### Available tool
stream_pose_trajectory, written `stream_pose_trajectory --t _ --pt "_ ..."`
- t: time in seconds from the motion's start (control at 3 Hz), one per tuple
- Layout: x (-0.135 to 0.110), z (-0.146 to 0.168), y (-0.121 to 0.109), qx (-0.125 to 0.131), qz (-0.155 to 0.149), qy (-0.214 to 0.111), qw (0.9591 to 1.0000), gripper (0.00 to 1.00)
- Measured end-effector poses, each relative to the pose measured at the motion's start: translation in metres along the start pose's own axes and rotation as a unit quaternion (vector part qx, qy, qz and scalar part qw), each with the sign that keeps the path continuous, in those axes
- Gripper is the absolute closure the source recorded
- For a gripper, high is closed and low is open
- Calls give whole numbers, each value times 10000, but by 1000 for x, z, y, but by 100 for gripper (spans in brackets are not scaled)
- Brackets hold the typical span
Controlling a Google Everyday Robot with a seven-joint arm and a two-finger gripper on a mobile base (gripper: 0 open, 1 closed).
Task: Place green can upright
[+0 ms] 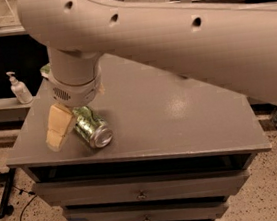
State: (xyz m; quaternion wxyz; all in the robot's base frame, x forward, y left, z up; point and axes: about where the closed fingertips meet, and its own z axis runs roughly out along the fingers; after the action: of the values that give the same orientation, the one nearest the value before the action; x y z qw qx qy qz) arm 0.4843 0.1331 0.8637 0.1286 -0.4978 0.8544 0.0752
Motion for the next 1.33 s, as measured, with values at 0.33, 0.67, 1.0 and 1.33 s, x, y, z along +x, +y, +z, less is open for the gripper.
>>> stream_pose_trajectory --t 0.33,0.67,1.0,1.33 --pt "1 8 -5 305 161 279 9990 0" --pt "6 15 -9 498 337 466 9971 18" --pt "9 18 -12 600 454 551 9956 41" --pt "9 13 -19 700 538 469 9950 64"
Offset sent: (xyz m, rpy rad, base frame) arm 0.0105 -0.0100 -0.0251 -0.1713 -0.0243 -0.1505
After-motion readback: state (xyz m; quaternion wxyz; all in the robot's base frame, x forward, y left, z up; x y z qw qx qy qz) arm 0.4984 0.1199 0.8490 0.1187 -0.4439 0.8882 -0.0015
